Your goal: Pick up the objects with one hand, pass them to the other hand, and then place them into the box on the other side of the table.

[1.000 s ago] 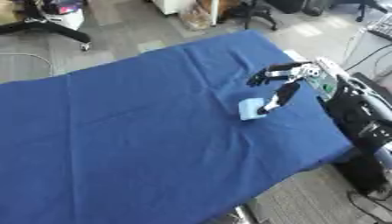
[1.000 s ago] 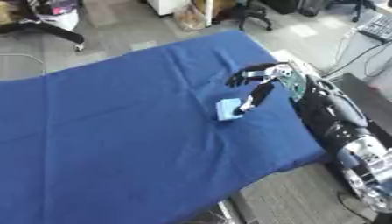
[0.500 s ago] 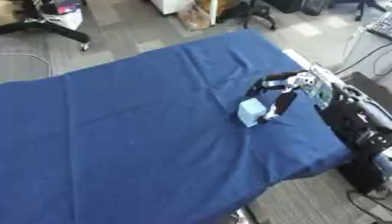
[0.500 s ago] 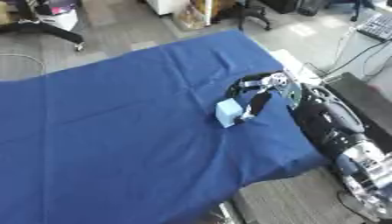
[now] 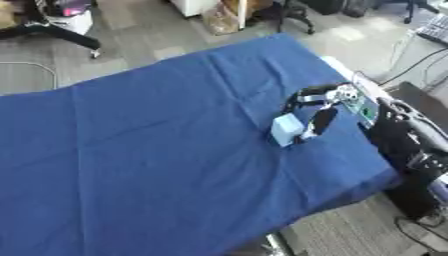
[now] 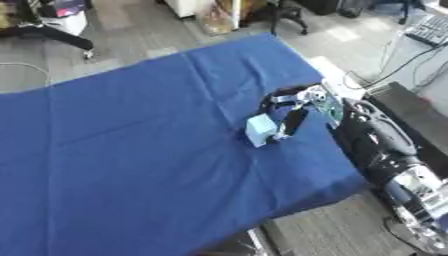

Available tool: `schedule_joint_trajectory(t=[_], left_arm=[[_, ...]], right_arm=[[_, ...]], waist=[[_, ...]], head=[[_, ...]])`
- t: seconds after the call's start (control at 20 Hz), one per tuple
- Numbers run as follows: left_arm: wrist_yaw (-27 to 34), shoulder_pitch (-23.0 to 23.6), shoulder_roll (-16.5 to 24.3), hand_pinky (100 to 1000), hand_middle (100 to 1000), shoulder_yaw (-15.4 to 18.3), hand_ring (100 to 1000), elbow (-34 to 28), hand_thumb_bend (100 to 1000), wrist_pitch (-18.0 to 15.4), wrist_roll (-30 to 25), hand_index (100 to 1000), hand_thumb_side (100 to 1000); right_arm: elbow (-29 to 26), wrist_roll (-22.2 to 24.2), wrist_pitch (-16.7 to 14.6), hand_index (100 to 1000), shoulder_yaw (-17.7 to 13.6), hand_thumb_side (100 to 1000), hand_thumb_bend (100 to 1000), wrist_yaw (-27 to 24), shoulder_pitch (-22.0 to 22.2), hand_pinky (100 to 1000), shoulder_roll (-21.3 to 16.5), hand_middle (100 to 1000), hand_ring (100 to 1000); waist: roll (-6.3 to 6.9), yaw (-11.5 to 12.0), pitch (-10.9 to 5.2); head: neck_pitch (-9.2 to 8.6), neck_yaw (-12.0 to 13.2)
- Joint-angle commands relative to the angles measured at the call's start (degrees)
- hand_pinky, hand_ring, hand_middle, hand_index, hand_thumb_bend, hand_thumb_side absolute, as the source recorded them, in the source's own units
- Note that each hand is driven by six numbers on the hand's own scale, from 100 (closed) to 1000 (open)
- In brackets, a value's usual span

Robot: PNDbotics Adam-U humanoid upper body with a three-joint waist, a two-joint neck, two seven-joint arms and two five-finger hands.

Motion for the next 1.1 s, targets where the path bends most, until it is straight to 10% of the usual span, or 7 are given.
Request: schedule_joint_trajectory(t=[0.05, 0.2, 1.1], left_arm=[[-0.4, -0.7, 0.3, 755, 632, 0.2, 625, -0.6, 750, -0.1, -0.1, 763, 596], [-0.4, -0.7, 0.3, 754, 631, 0.2, 623, -0.6, 750, -0.1, 0.0, 763, 596], [-0.6, -0.7, 0.2, 753, 631, 0.2, 623, -0.5, 750, 0.0, 0.1, 763, 596]], right_arm=[[-1.8, -0.7, -1.4, 638, -0.9, 335, 415, -0.4, -0.8, 864, -2.3, 773, 854], [-3.0, -2.9, -1.0, 546, -1.2, 309, 240, -0.8, -0.7, 852, -2.5, 749, 838], [-12.9, -7.5, 0.9, 515, -2.8, 236, 212, -8.5, -1.8, 843, -3.9, 722, 822]], waist=[[-0.78, -0.1, -1.22], [-0.81, 0.0, -1.24], [-0.89, -0.1, -1.42]], head=[[-0.15, -0.1], [-0.15, -0.2], [-0.15, -0.4]])
